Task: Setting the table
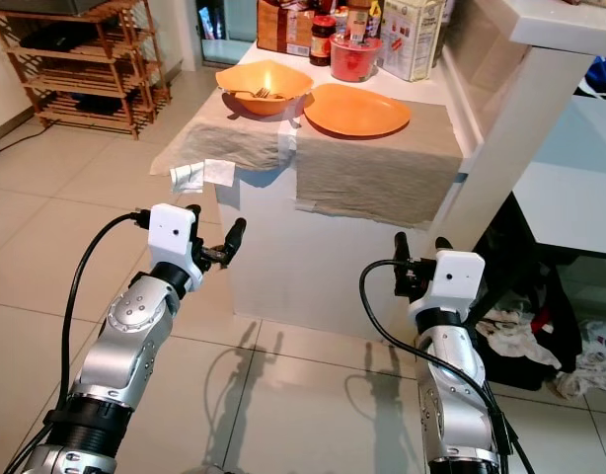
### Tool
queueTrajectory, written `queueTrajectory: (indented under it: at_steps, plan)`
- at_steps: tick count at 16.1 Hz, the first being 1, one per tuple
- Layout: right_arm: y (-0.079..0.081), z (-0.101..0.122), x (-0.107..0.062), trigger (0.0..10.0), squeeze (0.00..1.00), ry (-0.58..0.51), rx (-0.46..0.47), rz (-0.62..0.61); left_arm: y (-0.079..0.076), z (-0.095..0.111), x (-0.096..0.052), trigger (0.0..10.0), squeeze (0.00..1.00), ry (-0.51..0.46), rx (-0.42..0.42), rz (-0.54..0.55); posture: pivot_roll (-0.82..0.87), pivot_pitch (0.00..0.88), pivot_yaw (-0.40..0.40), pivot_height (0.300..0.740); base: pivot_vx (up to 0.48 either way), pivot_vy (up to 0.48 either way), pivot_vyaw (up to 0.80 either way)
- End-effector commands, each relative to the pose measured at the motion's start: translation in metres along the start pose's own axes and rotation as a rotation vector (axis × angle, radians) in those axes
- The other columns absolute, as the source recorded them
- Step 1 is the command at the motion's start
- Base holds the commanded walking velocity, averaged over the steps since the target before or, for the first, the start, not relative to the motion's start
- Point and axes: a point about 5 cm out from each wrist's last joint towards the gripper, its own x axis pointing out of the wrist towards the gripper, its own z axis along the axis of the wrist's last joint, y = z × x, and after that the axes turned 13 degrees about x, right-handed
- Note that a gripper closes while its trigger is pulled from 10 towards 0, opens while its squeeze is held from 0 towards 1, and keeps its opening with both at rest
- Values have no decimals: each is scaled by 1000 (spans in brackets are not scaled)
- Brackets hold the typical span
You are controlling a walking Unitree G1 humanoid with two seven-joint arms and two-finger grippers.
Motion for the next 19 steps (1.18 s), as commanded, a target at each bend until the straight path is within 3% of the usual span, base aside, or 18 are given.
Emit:
queueTrajectory:
  at_steps: [1, 2, 3, 8, 19]
  plan:
    - [-1, 0, 1, 10000, 1000, -1, -16, -7, -3, 4, 2, 10000, 0, -18, 13, -4, -18, 0, -12, 740, 0, 0, 0]
    - [-2, -1, 1, 10000, 1000, 1, -31, -6, -4, 4, 2, 10000, 0, -22, 17, -5, -19, 0, -13, 740, 0, 0, 0]
    - [-2, 0, 1, 10000, 0, -3, -63, -6, -4, 6, 2, 10000, 0, -38, 8, -9, -19, 0, -13, 740, 0, 0, 0]
    - [0, 6, 4, 10000, 0, -58, -110, 6, -3, 12, 2, 10000, 0, -73, 14, 14, -14, 0, -15, 740, 425, 0, 0]
    - [4, 5, 9, 10000, 0, -66, -128, 32, 0, 13, 4, 10000, 0, -82, 9, 51, -5, 0, -22, 740, 367, 307, 0]
